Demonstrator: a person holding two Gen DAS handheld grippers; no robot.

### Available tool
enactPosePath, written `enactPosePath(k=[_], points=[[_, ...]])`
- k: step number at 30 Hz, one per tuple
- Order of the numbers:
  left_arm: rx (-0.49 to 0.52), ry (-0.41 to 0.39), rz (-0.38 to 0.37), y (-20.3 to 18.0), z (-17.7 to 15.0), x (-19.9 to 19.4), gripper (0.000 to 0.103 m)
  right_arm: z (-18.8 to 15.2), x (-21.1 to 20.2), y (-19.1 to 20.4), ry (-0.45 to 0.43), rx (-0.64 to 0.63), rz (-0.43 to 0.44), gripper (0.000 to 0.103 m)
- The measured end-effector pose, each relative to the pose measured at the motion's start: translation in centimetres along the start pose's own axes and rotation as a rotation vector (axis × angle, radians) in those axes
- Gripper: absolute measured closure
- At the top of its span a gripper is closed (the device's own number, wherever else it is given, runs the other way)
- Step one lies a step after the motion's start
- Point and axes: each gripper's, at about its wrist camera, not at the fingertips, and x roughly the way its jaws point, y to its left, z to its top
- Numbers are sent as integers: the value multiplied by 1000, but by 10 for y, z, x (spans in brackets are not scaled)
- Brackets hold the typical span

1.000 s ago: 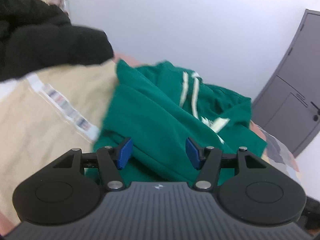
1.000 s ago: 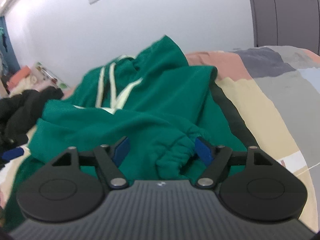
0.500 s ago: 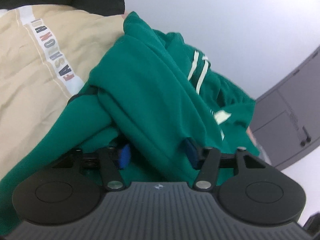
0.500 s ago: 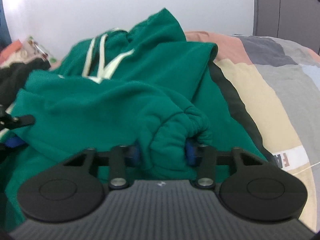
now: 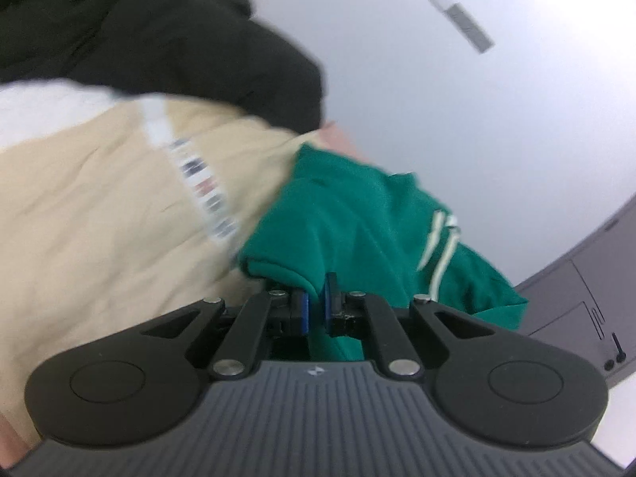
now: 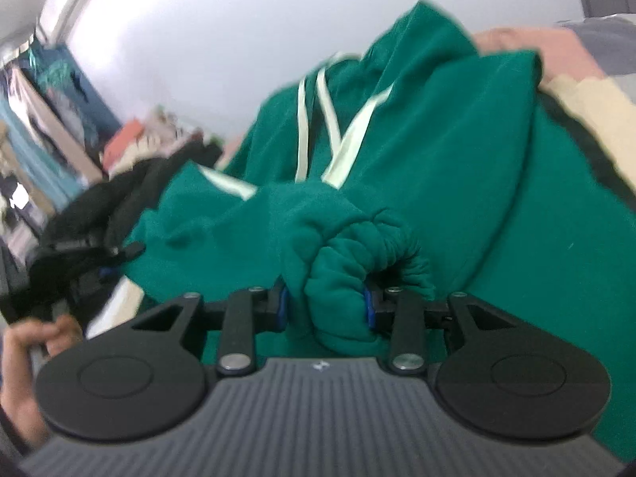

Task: Fold large clothes

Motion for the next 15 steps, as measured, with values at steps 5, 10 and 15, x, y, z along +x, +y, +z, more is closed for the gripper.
enactPosePath(k=[5, 10, 15], points=[[24, 38, 97, 9, -10, 18, 94, -10, 16, 7, 56, -99, -33, 64], [135, 31, 118, -4, -10, 9, 77, -7, 4, 0, 49, -43, -14, 62], [181, -50, 172, -17, -7, -20, 44, -3, -11, 3, 39, -35, -14, 38]])
